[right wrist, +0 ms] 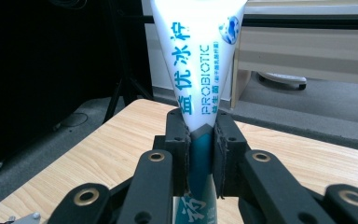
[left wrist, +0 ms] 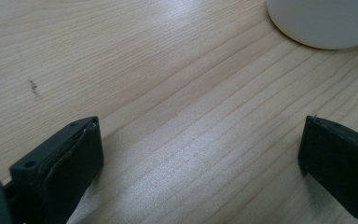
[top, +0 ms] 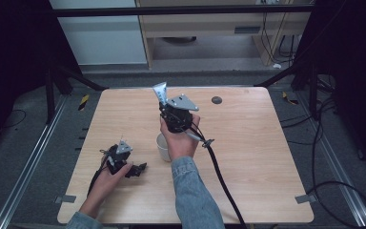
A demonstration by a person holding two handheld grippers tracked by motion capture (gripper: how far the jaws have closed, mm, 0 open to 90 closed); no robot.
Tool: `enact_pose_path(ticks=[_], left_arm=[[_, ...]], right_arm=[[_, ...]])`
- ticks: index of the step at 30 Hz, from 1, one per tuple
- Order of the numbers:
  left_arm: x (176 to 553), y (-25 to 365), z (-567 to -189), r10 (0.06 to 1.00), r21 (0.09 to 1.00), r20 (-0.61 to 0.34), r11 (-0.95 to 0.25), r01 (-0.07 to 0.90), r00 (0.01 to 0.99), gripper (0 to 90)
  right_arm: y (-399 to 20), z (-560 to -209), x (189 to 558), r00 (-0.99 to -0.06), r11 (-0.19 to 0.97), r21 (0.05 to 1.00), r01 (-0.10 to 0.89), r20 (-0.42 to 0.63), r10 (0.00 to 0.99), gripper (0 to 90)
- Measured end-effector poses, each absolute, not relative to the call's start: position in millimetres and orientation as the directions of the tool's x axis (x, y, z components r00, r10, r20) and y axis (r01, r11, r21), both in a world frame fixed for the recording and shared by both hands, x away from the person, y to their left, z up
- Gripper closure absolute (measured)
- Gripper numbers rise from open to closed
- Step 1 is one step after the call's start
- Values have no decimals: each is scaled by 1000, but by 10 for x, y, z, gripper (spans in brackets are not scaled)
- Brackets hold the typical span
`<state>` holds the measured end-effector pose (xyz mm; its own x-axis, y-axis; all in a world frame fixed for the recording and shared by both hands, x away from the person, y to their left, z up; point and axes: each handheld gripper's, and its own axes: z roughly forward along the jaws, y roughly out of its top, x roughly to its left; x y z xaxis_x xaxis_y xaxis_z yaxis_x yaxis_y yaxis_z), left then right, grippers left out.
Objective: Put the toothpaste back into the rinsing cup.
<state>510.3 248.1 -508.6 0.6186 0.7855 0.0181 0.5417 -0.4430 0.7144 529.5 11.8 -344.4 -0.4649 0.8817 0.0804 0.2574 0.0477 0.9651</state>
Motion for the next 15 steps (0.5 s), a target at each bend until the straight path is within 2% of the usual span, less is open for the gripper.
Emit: enact_pose_path(ticks=[15], left_arm=[[5102,2481,-5086,785,715,17,-442,542,619,0]], right_arm=[[151,-3677,5196,-461,31,966,257,94,883,786]])
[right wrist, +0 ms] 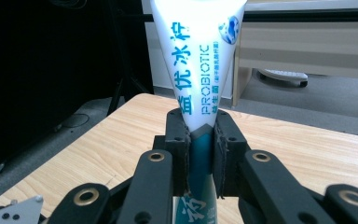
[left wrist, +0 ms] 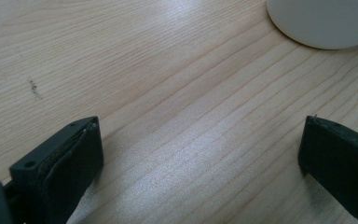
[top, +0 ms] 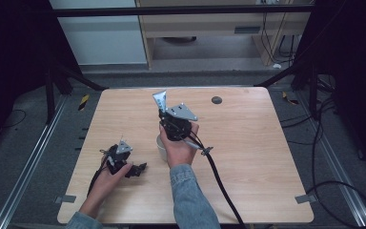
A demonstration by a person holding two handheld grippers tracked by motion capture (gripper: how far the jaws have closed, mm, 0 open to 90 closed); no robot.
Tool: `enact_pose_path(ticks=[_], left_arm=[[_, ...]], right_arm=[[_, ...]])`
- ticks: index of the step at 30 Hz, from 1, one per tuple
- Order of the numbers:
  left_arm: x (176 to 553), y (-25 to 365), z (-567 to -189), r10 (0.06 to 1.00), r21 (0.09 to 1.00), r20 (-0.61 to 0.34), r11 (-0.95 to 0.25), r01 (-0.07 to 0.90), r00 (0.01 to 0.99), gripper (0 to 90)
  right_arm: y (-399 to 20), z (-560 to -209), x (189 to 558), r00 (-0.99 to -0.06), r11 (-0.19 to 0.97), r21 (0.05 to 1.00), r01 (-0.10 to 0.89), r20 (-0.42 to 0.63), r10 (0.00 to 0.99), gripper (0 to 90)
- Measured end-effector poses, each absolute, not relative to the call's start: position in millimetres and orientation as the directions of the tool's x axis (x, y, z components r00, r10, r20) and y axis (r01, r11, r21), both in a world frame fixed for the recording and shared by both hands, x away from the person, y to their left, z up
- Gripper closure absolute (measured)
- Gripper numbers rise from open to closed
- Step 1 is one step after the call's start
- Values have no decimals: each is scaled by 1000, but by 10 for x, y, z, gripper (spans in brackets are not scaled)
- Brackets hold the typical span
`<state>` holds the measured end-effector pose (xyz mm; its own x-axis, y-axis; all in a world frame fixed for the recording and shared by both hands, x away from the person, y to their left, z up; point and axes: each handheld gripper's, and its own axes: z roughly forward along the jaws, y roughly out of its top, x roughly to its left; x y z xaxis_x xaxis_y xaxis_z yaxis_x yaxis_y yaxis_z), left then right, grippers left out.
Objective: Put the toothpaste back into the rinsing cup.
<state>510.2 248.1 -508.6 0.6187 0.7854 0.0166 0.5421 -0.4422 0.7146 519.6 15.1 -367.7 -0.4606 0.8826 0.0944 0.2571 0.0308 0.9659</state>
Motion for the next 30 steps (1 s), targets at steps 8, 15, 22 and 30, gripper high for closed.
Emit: enact_pose_path(ticks=[8,15,22,30], left_arm=[[5102,2481,-5086,785,714,17,-443,542,619,0],[5102,2480,-5087,786,715,16,-441,542,618,0],[5102,2481,-5086,785,714,17,-443,542,619,0],[5102,2481,-5086,785,714,18,-443,542,619,0]], right_arm=[[139,-3779,5173,-459,28,965,259,98,883,785],[126,-3820,5153,-462,28,967,252,95,882,784],[126,-3888,5132,-463,21,967,256,103,880,785],[138,-3934,5114,-457,23,971,239,91,885,784]])
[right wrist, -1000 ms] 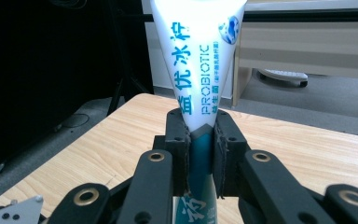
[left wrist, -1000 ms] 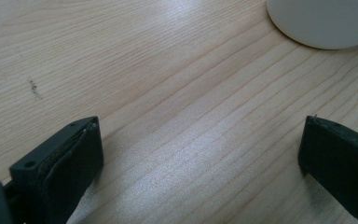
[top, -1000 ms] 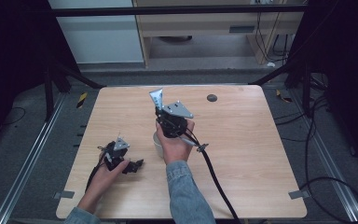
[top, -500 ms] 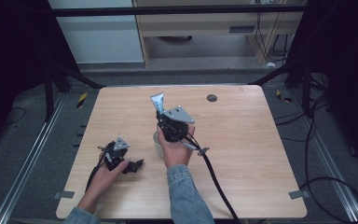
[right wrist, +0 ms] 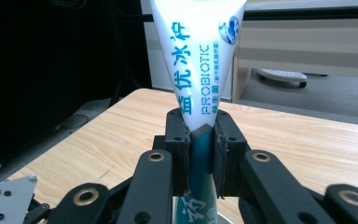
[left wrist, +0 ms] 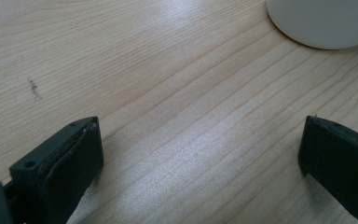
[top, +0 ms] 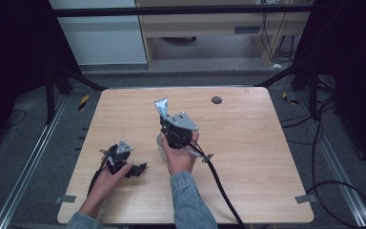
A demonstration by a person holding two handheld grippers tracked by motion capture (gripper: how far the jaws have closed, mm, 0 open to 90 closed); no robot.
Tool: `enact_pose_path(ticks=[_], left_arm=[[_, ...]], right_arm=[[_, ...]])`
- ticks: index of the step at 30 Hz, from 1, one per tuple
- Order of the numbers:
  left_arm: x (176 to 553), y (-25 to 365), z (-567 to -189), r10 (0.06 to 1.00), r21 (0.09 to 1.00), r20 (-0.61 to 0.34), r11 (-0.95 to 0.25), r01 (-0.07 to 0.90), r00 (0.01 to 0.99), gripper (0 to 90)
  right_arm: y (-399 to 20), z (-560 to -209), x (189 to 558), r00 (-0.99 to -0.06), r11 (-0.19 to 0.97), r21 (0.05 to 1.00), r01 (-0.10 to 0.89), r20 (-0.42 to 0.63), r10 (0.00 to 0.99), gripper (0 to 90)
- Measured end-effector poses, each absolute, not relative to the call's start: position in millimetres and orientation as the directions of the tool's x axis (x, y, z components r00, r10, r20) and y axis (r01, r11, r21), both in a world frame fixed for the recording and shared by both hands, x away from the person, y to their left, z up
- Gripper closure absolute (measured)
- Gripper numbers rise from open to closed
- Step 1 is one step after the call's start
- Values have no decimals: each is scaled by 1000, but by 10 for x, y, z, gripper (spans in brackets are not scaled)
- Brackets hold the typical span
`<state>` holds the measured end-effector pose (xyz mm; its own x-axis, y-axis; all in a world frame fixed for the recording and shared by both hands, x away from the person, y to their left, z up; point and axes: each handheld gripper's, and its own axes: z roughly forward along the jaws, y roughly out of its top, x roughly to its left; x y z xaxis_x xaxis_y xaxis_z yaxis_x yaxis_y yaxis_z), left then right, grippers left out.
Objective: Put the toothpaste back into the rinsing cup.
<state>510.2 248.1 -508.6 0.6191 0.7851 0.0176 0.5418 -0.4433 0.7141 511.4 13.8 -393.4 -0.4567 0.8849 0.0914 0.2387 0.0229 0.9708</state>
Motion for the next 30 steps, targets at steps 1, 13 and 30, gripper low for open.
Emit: enact_pose_path(ticks=[1,13,30], left_arm=[[5102,2481,-5086,785,714,17,-443,542,619,0],[5103,2483,-5085,784,713,18,-446,542,621,0],[5105,2484,-5083,783,711,20,-449,541,622,0]], right_arm=[[143,-3940,5109,-454,22,971,238,92,886,785],[164,-4019,5095,-446,31,972,231,78,892,784],[182,-4161,5089,-432,33,973,228,71,899,785]])
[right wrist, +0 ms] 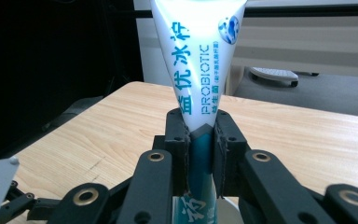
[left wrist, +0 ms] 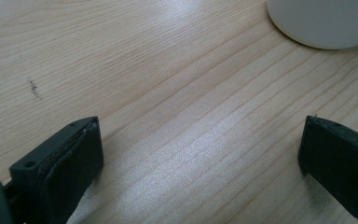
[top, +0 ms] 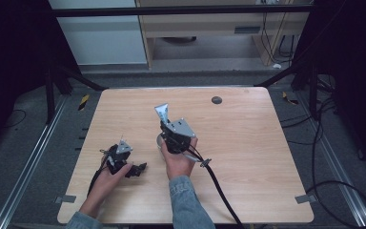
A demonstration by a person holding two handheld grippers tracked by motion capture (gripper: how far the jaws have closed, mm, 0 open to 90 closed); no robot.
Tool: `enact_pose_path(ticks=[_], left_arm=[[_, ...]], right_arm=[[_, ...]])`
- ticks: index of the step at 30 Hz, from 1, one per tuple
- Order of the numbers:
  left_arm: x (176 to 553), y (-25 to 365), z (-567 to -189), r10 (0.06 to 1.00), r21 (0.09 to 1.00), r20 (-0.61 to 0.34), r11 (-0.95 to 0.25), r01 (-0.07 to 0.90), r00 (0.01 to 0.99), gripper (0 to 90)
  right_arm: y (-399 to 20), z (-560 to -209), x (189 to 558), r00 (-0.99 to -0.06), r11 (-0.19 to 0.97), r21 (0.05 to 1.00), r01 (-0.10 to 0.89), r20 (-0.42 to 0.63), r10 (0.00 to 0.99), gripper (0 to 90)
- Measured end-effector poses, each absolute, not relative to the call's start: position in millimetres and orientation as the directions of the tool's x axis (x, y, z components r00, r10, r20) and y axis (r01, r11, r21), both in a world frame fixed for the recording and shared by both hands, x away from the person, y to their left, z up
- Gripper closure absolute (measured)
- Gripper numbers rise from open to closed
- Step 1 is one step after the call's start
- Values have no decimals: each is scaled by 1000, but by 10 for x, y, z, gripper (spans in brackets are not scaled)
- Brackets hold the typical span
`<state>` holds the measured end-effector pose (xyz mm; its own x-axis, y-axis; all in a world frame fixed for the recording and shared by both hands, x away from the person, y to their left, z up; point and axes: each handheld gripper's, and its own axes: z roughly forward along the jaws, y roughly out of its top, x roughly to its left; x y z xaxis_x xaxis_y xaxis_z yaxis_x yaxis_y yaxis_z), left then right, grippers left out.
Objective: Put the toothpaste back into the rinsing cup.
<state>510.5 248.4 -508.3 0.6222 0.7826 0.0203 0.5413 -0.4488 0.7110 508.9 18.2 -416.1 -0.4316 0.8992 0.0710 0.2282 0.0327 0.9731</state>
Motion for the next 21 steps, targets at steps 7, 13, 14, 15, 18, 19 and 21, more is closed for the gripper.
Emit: enact_pose_path(ticks=[7,13,14,15,18,19,21], left_arm=[[5104,2484,-5083,783,711,21,-449,541,622,0],[5104,2484,-5083,782,711,21,-449,541,622,0],[5102,2483,-5084,783,711,18,-448,543,621,0],[5103,2483,-5084,783,711,18,-447,543,621,0],[5102,2483,-5084,783,710,19,-448,543,622,0],[5102,2483,-5084,783,710,19,-448,543,622,0],[5102,2483,-5084,783,711,19,-448,543,622,0]], right_arm=[[158,-4231,5083,-429,28,972,233,77,900,784],[179,-4279,5079,-421,25,972,233,78,904,784],[180,-4287,5079,-421,25,972,232,77,904,784],[180,-4287,5079,-421,25,972,232,77,904,784],[184,-4311,5079,-419,24,973,231,78,905,784],[183,-4316,5083,-420,26,973,230,76,904,784],[186,-4323,5081,-419,28,973,229,73,905,784]])
